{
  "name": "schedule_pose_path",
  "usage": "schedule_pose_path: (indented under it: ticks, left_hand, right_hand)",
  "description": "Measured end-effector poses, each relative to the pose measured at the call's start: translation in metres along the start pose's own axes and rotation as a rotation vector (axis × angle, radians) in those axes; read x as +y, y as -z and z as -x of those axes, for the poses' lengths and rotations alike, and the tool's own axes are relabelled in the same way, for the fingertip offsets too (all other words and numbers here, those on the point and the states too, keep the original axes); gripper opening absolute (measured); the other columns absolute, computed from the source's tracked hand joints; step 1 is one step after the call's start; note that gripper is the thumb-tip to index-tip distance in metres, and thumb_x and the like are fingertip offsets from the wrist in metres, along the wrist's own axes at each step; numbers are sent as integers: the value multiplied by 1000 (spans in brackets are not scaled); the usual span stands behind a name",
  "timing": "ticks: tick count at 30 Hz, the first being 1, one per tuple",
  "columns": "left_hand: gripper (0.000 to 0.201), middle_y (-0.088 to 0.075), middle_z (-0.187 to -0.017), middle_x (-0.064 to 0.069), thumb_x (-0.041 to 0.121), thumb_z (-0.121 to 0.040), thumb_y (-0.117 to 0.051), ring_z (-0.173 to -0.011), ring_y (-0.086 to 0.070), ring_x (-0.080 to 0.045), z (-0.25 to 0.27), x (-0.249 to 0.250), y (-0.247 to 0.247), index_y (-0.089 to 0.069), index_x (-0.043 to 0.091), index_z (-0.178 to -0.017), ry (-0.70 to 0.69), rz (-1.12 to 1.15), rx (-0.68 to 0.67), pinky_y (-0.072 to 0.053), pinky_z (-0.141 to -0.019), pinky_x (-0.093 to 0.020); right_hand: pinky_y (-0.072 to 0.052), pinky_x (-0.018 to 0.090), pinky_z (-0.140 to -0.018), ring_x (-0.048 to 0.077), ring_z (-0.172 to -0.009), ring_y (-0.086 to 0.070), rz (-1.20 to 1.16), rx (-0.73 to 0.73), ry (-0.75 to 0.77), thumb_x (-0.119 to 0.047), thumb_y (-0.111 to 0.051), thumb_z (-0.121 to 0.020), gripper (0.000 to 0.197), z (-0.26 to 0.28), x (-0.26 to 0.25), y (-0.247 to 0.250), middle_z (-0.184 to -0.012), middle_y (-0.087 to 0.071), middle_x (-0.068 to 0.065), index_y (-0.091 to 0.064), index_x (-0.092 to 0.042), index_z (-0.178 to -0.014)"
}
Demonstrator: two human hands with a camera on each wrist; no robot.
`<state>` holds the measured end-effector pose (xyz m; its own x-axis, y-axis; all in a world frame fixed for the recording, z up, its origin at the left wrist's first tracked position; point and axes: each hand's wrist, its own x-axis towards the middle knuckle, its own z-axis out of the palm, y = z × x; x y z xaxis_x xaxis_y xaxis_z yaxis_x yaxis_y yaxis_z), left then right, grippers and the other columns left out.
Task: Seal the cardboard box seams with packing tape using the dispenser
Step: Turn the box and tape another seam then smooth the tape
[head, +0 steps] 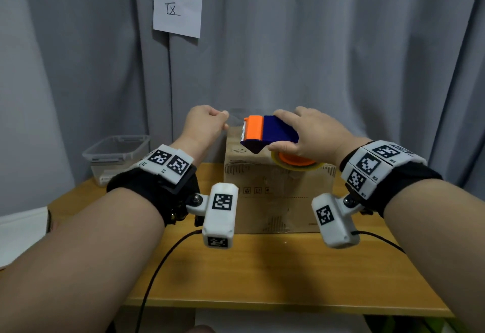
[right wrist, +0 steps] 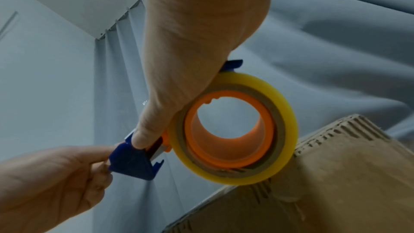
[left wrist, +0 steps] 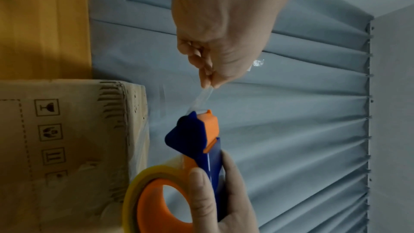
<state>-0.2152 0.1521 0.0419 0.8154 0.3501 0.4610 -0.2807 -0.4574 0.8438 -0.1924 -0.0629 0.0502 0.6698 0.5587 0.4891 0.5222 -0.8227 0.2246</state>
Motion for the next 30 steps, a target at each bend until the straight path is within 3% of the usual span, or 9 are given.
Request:
schedule_pose_path:
  ticks: [4,7,11,15,18,23,27,30]
  left_hand:
    - [26,-60,-81,4,21,-94,-53,-96,-54,-10,-4,7,3,-57,16,-69,-36,4,-2,-36,-83,-27]
    - [23,-61,-75,4,22,-94,-53,-87,-55,-7,-7,12,3,-56,17,-72,-81,-7,-10,-37,-81,-26]
    - [24,-59,-71,4,25,-93,-53,-68,-52,-5,-7,11,-2,-55,18,-70,-150,-86,37,-37,-64,-22]
    - [25,-59,-75,-2,29,-93,-53,-73,-54,-15,-9,-2,-2,-60,9,-79,-132,-131,93,-45,-74,-30]
    - [36,-53,-62,0,24,-94,-52,-60,-50,-13,-5,-17,-3,-54,11,-60,-25,-167,39,-43,-73,-30]
    - [36,-61,-79,-8,23,-94,-54,-86,-57,-23,-6,-33,-2,-56,10,-60,92,-124,16,-43,-84,-33]
    - [34,-66,-98,-28,22,-92,-55,-101,-61,-38,-13,-49,22,-65,-10,-89,164,-145,79,-45,-82,-35]
    - [32,-64,-83,-22,22,-92,-56,-93,-62,-37,-9,-64,29,-63,-2,-72,153,-201,60,-45,-78,-36]
  right_hand:
    - [-41,27,-78,20,-102,-52,-103,22,2,-64,-53,-82,71,4,-4,-3,-120,-52,4,-36,-18,-133]
    - [-41,28,-77,20,-100,-53,-111,47,-13,-62,-54,-83,68,3,-10,-4,-120,-53,3,-37,-17,-131]
    - [-41,31,-75,23,-101,-55,-33,119,-1,-63,-44,-87,67,1,-19,0,-117,-55,3,-30,-28,-142]
    - [-37,31,-70,24,-93,-53,77,69,16,-68,-36,-87,67,-3,-27,3,-109,-48,4,-21,-42,-147]
    - [-37,31,-70,24,-93,-52,128,-14,26,-72,-38,-83,69,-5,-24,2,-109,-47,3,-23,-45,-145]
    - [-40,32,-72,23,-96,-52,58,-55,52,-69,-41,-84,65,-8,-20,6,-110,-49,2,-26,-48,-144]
    - [-43,34,-73,22,-94,-52,52,-101,37,-70,-41,-82,64,-6,-6,16,-106,-49,-1,-29,-50,-142]
    - [-39,31,-70,18,-90,-49,98,-191,60,-70,-43,-83,61,-5,-3,23,-103,-46,-3,-32,-52,-139]
